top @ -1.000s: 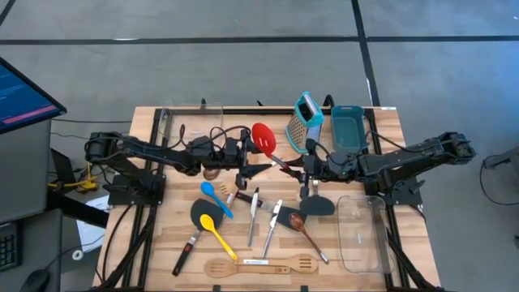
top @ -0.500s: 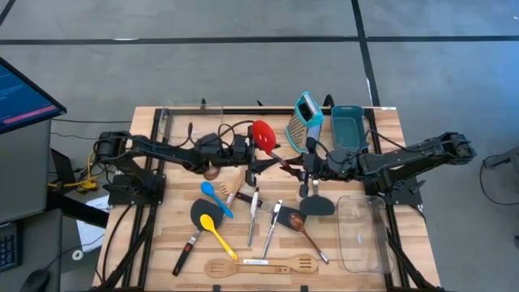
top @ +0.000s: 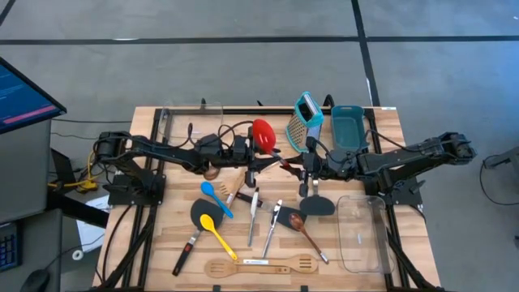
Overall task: Pick & Place Kitchen Items
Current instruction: Put the red slotted spoon into the left transparent bin
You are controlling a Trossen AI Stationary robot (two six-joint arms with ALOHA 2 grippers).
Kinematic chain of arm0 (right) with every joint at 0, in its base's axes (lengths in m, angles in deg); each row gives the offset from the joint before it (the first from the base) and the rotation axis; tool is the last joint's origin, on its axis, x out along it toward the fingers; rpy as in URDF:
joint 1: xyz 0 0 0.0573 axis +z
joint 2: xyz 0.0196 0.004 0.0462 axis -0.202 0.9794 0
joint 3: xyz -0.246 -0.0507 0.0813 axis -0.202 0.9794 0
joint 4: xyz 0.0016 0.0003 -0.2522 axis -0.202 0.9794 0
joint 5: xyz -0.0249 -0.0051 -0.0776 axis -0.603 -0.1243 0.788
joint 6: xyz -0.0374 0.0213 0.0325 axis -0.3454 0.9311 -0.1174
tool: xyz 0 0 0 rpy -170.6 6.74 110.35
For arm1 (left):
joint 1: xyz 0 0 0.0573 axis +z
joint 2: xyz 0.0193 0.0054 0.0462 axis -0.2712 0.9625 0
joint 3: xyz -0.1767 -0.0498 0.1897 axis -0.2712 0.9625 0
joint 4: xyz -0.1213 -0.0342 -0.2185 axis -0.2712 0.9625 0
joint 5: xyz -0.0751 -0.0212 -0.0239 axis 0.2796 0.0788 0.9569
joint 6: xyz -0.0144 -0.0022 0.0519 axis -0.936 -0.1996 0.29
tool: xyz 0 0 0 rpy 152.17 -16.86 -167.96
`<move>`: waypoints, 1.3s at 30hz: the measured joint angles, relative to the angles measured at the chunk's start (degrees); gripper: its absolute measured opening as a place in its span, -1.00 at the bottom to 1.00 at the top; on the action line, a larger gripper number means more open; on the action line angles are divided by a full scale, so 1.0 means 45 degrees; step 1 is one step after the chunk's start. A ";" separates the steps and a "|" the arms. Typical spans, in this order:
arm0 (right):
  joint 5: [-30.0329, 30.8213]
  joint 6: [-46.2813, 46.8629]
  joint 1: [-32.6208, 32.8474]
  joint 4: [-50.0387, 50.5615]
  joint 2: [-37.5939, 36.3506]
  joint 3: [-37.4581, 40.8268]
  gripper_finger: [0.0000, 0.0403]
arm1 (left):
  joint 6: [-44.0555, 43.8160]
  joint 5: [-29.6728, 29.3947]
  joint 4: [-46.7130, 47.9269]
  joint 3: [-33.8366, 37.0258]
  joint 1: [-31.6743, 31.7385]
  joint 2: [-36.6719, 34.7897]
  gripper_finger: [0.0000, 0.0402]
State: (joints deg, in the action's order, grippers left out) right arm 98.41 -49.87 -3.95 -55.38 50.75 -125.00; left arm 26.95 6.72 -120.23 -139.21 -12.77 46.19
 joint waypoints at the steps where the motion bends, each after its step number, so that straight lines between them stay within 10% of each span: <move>1: 0.0000 0.0000 0.0000 0.0000 0.0000 0.0002 -0.72 | 0.0000 0.0005 0.0000 0.0000 -0.0005 0.0000 -0.63; 23: -0.0015 0.0340 0.0000 0.0140 -0.0005 0.0002 -0.70 | 0.0330 -0.0029 0.0105 0.0005 0.0000 0.0000 -0.92; 33: -0.0015 0.0280 0.0044 0.0179 -0.0005 -0.0003 0.17 | 0.0287 -0.0039 0.0185 0.0015 0.0000 0.0000 -0.93; 39: -0.0006 0.0301 0.0086 0.0533 -0.0010 -0.0003 0.33 | 0.0345 -0.0039 0.0277 0.0015 0.0000 0.0000 -0.93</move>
State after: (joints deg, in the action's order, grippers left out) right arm 98.38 -48.51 -3.56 -52.98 50.70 -125.01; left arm 28.50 6.54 -118.98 -139.14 -12.77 46.19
